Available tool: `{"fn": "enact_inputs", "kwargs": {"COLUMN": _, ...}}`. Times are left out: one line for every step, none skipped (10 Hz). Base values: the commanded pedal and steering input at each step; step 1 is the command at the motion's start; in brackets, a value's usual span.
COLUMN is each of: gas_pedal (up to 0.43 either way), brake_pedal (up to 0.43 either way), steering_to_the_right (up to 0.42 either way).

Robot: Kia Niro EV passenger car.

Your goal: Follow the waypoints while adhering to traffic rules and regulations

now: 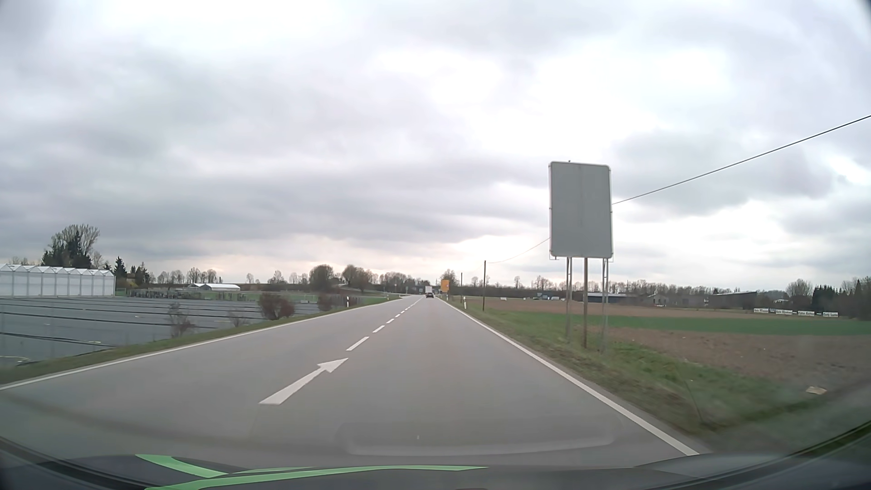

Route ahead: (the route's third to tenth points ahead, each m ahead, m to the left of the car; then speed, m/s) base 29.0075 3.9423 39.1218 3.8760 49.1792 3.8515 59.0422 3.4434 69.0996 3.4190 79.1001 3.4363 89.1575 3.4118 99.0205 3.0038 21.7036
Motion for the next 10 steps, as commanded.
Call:
{"fn": "enact_inputs", "kwargs": {"gas_pedal": 0.157, "brake_pedal": 0.0, "steering_to_the_right": 0.003}}
{"fn": "enact_inputs", "kwargs": {"gas_pedal": 0.157, "brake_pedal": 0.0, "steering_to_the_right": 0.003}}
{"fn": "enact_inputs", "kwargs": {"gas_pedal": 0.157, "brake_pedal": 0.0, "steering_to_the_right": 0.003}}
{"fn": "enact_inputs", "kwargs": {"gas_pedal": 0.157, "brake_pedal": 0.0, "steering_to_the_right": 0.003}}
{"fn": "enact_inputs", "kwargs": {"gas_pedal": 0.157, "brake_pedal": 0.0, "steering_to_the_right": 0.003}}
{"fn": "enact_inputs", "kwargs": {"gas_pedal": 0.157, "brake_pedal": 0.0, "steering_to_the_right": 0.002}}
{"fn": "enact_inputs", "kwargs": {"gas_pedal": 0.157, "brake_pedal": 0.0, "steering_to_the_right": 0.002}}
{"fn": "enact_inputs", "kwargs": {"gas_pedal": 0.157, "brake_pedal": 0.0, "steering_to_the_right": 0.001}}
{"fn": "enact_inputs", "kwargs": {"gas_pedal": 0.157, "brake_pedal": 0.0, "steering_to_the_right": 0.0}}
{"fn": "enact_inputs", "kwargs": {"gas_pedal": 0.157, "brake_pedal": 0.0, "steering_to_the_right": 0.0}}
